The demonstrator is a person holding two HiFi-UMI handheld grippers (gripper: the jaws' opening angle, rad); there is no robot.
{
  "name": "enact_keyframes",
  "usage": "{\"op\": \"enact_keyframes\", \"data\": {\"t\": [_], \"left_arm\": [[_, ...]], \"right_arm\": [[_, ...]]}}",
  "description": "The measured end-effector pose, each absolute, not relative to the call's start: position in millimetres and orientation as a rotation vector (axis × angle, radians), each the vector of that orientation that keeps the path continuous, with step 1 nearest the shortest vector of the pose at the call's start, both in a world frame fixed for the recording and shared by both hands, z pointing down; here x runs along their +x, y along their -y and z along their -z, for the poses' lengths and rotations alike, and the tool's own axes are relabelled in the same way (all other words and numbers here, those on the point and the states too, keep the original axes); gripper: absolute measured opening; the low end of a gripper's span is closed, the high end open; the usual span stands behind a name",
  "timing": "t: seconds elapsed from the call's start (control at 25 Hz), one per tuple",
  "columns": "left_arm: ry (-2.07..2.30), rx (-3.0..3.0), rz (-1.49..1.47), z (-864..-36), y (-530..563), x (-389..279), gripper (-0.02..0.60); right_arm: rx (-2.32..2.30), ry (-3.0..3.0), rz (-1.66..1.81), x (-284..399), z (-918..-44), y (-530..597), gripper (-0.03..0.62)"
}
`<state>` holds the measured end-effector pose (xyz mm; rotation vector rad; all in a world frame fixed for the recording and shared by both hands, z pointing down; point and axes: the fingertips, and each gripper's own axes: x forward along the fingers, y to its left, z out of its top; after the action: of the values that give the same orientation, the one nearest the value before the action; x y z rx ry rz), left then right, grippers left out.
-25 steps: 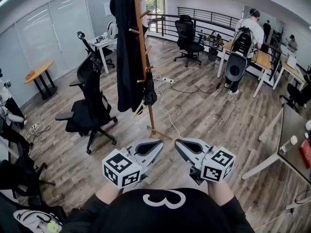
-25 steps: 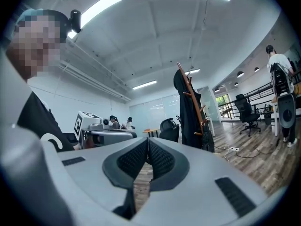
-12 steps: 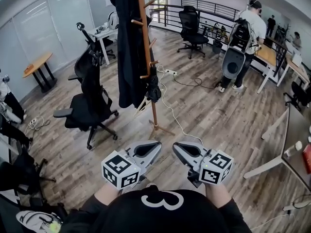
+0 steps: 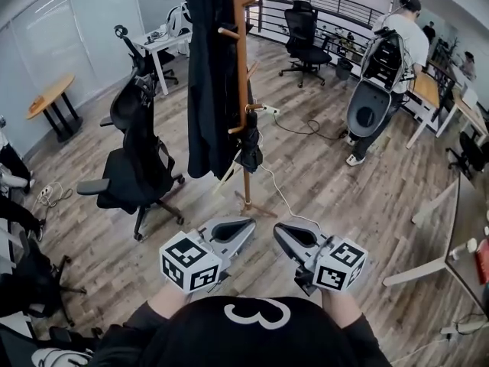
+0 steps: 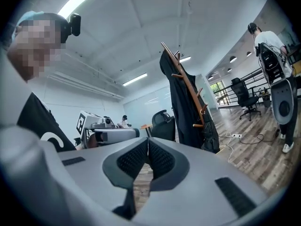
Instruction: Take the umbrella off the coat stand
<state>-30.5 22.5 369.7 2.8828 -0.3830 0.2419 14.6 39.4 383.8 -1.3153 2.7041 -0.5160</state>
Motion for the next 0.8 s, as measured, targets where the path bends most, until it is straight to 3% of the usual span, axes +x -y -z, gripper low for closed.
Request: {"op": "enact_keyframes", "data": {"t": [0.8], "left_arm": [[0.307,2.867,-0.224,-398,81,-26,0.017]], "right_arm": [[-1.449,-2.655,0.508,26,-406,55,0.026]]}}
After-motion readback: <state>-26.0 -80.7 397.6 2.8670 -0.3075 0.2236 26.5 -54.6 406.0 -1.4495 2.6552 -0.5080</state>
